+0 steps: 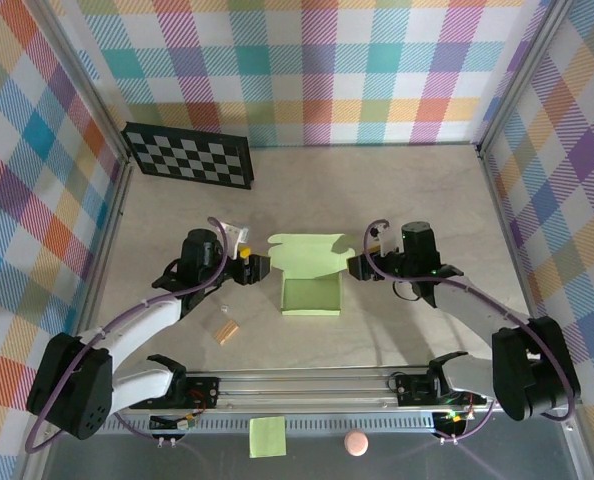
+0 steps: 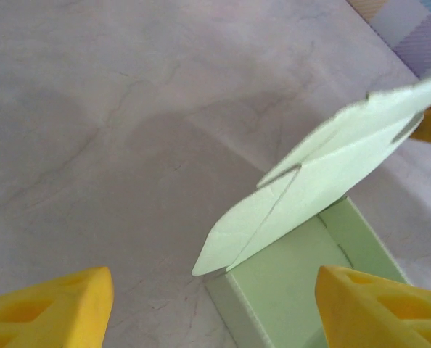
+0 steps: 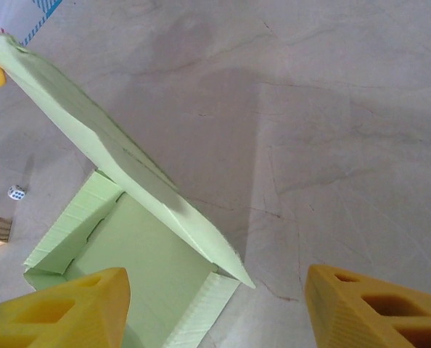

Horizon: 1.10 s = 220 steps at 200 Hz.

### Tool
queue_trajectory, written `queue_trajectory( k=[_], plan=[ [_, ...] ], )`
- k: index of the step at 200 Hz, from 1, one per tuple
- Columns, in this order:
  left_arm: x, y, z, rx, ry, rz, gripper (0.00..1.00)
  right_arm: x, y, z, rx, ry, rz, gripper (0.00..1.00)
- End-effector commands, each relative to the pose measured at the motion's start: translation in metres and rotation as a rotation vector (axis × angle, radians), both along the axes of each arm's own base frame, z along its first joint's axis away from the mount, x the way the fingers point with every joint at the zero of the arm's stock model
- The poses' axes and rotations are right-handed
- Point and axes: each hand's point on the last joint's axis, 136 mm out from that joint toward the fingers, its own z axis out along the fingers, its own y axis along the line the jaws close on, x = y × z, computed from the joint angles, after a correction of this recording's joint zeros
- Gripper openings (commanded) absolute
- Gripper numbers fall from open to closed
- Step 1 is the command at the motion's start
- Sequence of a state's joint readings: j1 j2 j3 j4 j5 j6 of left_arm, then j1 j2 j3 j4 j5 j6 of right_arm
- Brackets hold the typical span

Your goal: Fold the paper box

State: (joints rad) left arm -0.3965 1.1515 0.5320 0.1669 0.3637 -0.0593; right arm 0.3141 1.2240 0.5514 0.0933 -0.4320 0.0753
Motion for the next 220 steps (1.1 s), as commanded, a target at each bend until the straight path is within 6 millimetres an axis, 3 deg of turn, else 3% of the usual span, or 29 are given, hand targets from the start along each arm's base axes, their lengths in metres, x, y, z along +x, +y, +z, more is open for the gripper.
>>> queue_trajectory(
  k=[1, 71, 179, 220],
  plan=[
    [0.008, -0.010, 0.012, -0.002, -0.123, -0.073, 0.74, 0.010, 0.006, 0.011, 0.039, -0.075, 0.017, 0.65],
    [0.025, -0.033, -0.003, -0.061, -0.125, -0.146, 0.66, 0.017, 0.018, 0.011, 0.049, -0.105, 0.098, 0.59],
    [0.026, -0.044, 0.001, -0.085, -0.134, -0.213, 0.29, 0.017, 0.019, 0.024, 0.042, -0.111, 0.121, 0.30],
    [0.026, -0.046, 0.000, -0.094, -0.125, -0.226, 0.20, 0.014, 0.020, 0.025, 0.043, -0.112, 0.134, 0.20]
  ],
)
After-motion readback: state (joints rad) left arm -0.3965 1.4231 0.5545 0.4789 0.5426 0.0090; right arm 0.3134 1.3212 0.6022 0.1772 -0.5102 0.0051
